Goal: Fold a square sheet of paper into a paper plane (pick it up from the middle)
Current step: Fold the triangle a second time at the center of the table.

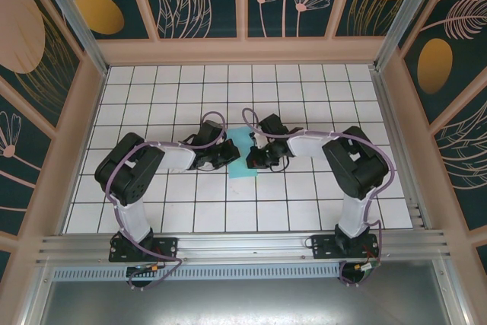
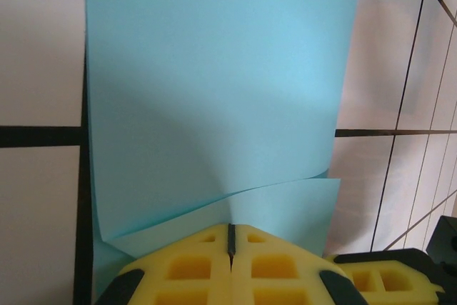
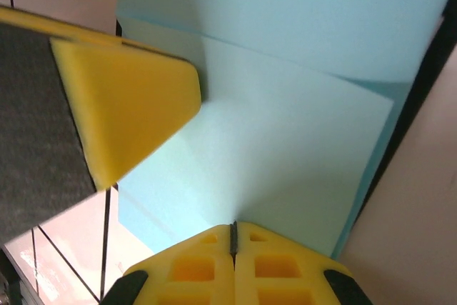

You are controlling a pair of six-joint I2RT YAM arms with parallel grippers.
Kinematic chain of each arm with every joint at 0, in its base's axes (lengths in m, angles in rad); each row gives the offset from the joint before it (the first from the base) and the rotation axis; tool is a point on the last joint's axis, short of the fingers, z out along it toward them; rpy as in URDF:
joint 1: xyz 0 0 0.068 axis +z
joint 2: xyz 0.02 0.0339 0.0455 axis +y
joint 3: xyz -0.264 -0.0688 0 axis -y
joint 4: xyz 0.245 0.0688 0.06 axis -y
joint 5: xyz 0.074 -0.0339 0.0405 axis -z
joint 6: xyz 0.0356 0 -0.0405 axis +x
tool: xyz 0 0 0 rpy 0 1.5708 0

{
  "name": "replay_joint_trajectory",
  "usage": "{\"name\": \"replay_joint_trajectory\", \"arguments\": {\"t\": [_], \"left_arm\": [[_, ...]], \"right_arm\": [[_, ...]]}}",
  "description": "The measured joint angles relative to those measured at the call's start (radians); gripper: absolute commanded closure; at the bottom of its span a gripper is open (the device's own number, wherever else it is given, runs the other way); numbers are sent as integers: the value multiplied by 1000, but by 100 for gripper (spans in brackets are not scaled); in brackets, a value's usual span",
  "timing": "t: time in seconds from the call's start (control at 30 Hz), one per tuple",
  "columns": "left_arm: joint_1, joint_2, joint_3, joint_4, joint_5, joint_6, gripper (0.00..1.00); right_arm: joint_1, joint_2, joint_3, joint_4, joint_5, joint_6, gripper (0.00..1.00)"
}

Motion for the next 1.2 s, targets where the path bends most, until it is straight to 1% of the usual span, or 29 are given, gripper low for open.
{"name": "replay_joint_trajectory", "arguments": {"t": [0.37,0.57,0.63,0.67,0.73,0.77,0.83,0.9,1.07,1.2], "left_arm": [[-1,2,0,-1,-1,-6,100],[-1,0,0,0,0,-6,100],[-1,-3,1,0,0,-5,97],[-1,-4,3,-2,0,-4,94],[-3,-7,13,-17,-9,0,83],[-3,-10,18,-26,-17,2,76],[-3,-24,32,-44,-30,4,66],[-3,-58,50,-58,-45,5,53],[-2,-185,74,-76,-85,3,28],[8,-269,47,-71,-125,5,9]], "right_arm": [[-8,-87,-120,40,0,-24,100],[-25,-158,-176,5,13,-8,100],[-34,-200,-190,2,23,20,100],[-39,-228,-192,3,28,39,100],[-49,-280,-192,19,42,77,94],[-55,-306,-192,35,50,98,90],[-68,-344,-192,71,64,141,76],[-78,-365,-194,120,79,184,68],[-109,-358,-194,217,72,250,56],[-125,-279,-173,264,67,245,48]]}}
